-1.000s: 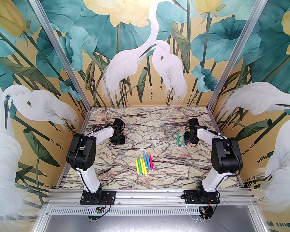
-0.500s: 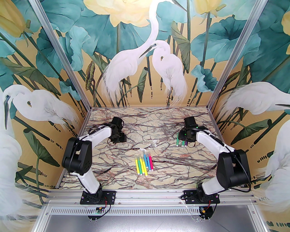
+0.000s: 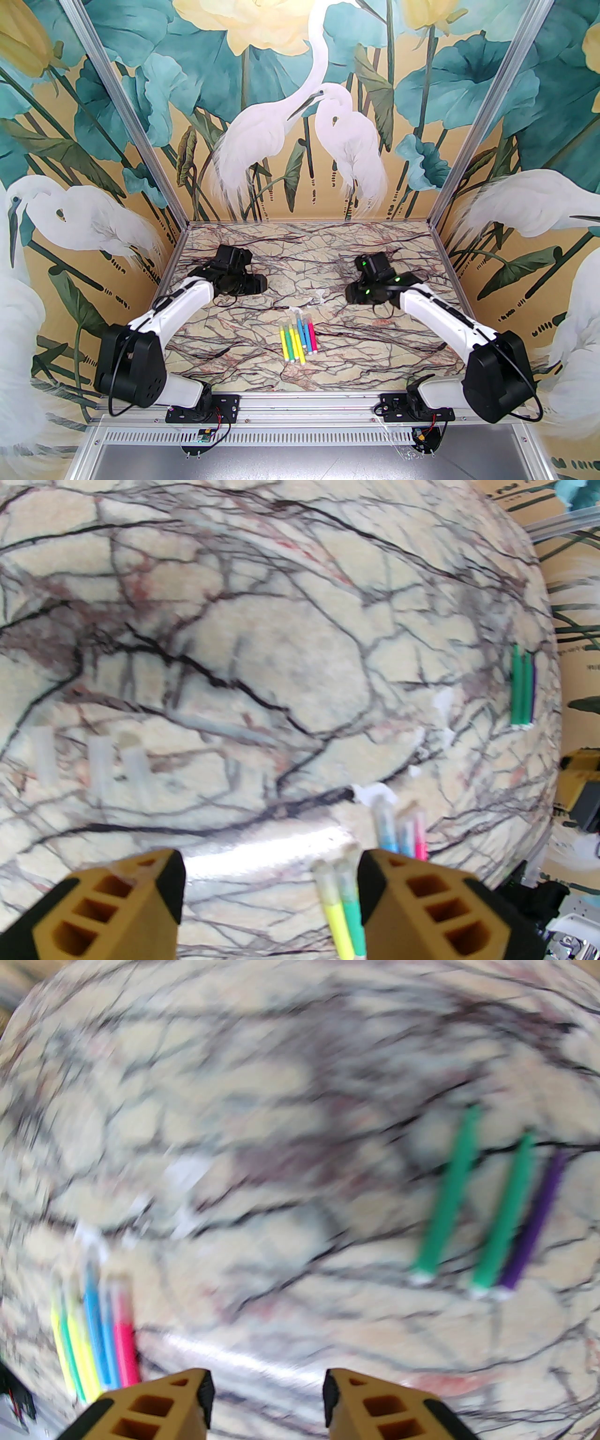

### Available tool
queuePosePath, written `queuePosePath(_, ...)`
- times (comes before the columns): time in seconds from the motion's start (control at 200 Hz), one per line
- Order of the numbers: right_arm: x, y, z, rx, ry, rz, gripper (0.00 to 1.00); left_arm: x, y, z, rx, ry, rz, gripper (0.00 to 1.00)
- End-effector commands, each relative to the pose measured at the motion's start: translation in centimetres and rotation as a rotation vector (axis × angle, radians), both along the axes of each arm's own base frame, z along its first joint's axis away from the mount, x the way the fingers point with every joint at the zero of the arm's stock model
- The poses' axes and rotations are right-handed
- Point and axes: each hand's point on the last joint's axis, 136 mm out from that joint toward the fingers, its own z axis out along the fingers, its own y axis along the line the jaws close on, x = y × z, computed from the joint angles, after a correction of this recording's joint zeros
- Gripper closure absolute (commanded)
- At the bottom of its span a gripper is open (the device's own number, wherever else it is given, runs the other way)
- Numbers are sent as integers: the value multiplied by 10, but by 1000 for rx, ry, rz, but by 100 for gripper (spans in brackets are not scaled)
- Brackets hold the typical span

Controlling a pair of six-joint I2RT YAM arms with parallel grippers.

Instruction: Open the pen caps

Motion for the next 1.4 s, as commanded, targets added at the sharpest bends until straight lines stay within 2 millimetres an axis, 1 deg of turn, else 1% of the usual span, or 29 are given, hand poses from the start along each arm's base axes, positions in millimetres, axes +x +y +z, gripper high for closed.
queuePosePath(0.0, -15, 24, -7, 50, 17, 85, 54, 2, -11, 17, -94, -71, -17, 34)
queuePosePath(0.205, -32, 63, -23, 63, 37, 183, 54, -1, -15, 28, -155, -145, -15, 34)
queuePosePath(0.32, -39, 81, -34, 44, 69, 224, 54, -4, -16, 33, -181, -179, -11, 33)
queuePosePath(0.425, -44, 93, -44, 30, 95, 239, 55, -7, -14, 35, -182, -198, -6, 33)
queuePosePath(0.625, -52, 111, -59, 17, 130, 243, 55, -10, -11, 30, -165, -198, -4, 32)
queuePosePath(0.78, -60, 120, -68, 10, 148, 249, 55, -9, -10, 30, -159, -204, 2, 31)
queuePosePath(1.05, -68, 125, -85, -35, 181, 258, 57, -9, -9, 28, -157, -198, 4, 31)
queuePosePath(1.225, -65, 120, -92, -102, 170, 235, 61, -9, -9, 30, -153, -202, 4, 31)
queuePosePath(1.396, -61, 119, -91, -117, 154, 215, 63, -7, -10, 31, -156, -201, 4, 31)
